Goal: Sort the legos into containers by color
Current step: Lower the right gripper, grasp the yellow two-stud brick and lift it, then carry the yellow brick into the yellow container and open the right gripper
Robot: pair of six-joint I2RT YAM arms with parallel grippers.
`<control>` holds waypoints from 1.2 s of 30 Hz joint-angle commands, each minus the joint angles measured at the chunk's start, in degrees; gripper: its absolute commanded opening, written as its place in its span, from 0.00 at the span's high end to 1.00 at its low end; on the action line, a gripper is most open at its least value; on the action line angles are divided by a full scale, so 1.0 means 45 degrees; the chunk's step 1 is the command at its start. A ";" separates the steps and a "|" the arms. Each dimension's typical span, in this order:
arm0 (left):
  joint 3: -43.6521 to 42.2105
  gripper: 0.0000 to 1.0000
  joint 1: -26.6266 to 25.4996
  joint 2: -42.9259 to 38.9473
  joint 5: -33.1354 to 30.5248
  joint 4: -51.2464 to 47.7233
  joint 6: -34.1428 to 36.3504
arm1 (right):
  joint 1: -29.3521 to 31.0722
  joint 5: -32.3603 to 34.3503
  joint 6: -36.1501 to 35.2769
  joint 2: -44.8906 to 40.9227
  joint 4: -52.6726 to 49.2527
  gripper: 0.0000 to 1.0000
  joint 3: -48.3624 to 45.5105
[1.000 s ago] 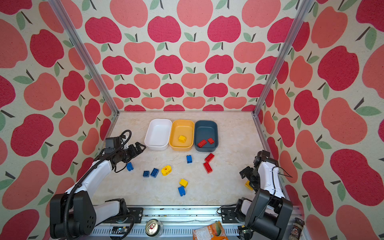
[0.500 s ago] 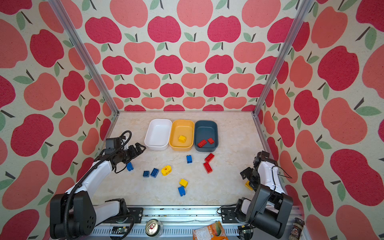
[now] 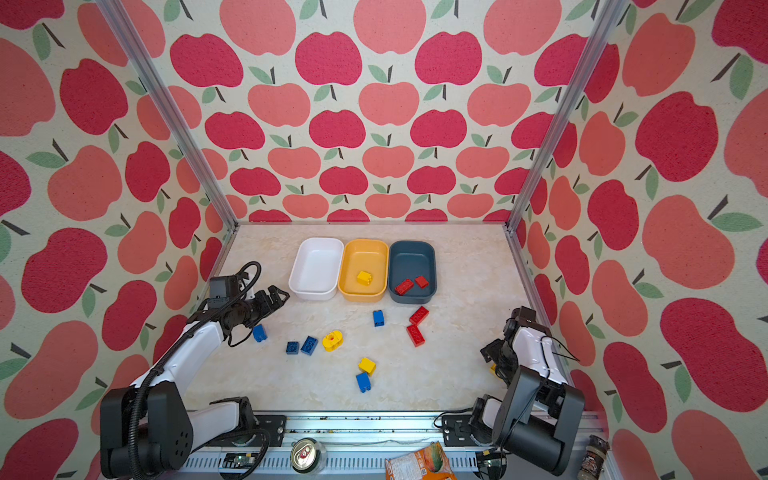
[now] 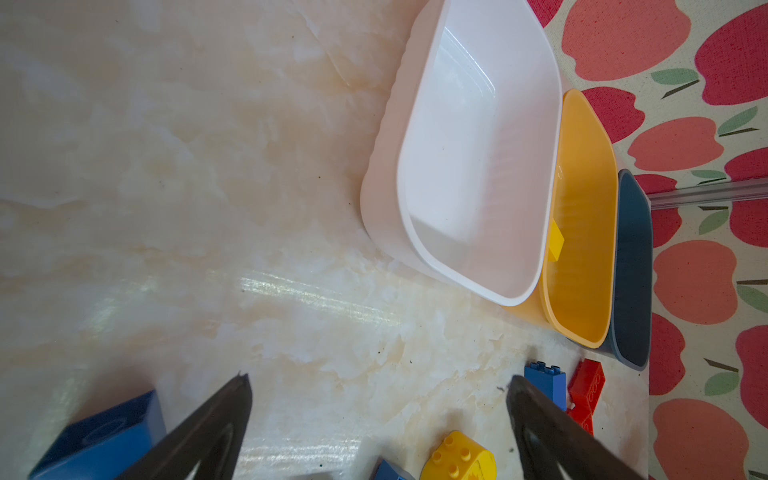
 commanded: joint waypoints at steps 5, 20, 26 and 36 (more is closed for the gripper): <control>-0.0186 0.02 0.0114 -0.0135 -0.0199 -0.0040 0.0104 | 0.0213 -0.0318 -0.0018 -0.0200 0.0418 0.26 -0.0311; -0.0262 0.02 0.0160 -0.0210 -0.0164 -0.0018 0.0060 | 0.0685 -0.0155 -0.0003 0.0217 0.0402 0.63 -0.0032; -0.0250 0.02 0.0173 -0.0249 -0.0200 -0.0028 0.0045 | 0.1185 -0.0132 0.0108 -0.0045 -0.0019 0.64 0.0547; -0.0188 0.02 0.0180 -0.0214 -0.0020 0.0131 -0.0053 | 0.3738 0.0473 0.0440 0.0367 -0.0527 0.64 0.2790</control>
